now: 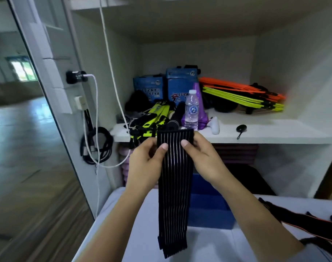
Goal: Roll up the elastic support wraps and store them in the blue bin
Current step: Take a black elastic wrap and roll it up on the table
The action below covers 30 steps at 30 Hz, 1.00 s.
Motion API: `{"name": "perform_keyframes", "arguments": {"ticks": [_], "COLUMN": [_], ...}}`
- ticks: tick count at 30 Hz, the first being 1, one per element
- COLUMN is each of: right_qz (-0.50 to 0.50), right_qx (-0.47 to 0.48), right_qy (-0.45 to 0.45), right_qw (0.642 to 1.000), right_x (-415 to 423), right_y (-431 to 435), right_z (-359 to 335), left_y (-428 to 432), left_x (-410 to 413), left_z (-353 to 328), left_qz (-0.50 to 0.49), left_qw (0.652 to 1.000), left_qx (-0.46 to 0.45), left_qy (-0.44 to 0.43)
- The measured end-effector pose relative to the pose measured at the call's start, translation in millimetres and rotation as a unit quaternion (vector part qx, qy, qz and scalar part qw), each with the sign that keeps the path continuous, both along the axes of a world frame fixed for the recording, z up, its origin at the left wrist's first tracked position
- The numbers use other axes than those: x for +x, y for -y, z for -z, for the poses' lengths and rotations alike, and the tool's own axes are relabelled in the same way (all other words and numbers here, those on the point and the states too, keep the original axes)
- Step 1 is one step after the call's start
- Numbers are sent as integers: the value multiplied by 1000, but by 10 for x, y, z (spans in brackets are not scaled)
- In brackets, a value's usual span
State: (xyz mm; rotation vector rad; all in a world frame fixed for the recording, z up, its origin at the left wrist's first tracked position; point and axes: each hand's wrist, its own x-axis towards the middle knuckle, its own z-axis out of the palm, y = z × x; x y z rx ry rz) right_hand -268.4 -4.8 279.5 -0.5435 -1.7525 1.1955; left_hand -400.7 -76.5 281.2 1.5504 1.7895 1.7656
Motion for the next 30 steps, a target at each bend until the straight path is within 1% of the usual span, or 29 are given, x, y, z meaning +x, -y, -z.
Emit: {"name": "perform_keyframes", "arguments": {"ticks": [2,6,9,12,17,20,22,25,29,30], "right_qz": [8,99,156,166,171,164,156,139,114,103], "right_qx": [-15,-25,-1,9,61,66,53,29,-56,-81], "right_qy": [7,90,143,137,104,100,113,161,225,243], "right_qw": [1000,991,977,977,978,979,980,977,966,961], "right_x": [-242,-716,-1009,-1197,-1312,-1238,-1153,-991,-762,-696], "right_y": [-89,-447,-628,-748,-881,-836,-759,-595,-349,-271], "right_z": [-4,186,281,214,-27,57,254,683,1390,1560], "left_y": [-91,-413,-619,-783,-882,-801,-702,-546,-332,-266], "left_x": [-256,-717,-974,-1179,-1313,-1283,-1225,-1126,-1040,-1013], "left_z": [-9,145,285,278,40,109,301,741,1450,1631], "left_qz": [-28,-58,-78,-81,-67,-57,-41,-14,31,40], "left_qw": [999,992,987,988,995,994,993,989,970,963], "left_qx": [-11,-93,-132,-118,-52,-58,-84,-141,-242,-267], "left_qy": [-28,-61,-57,-50,-47,-69,-72,-40,18,20]}}
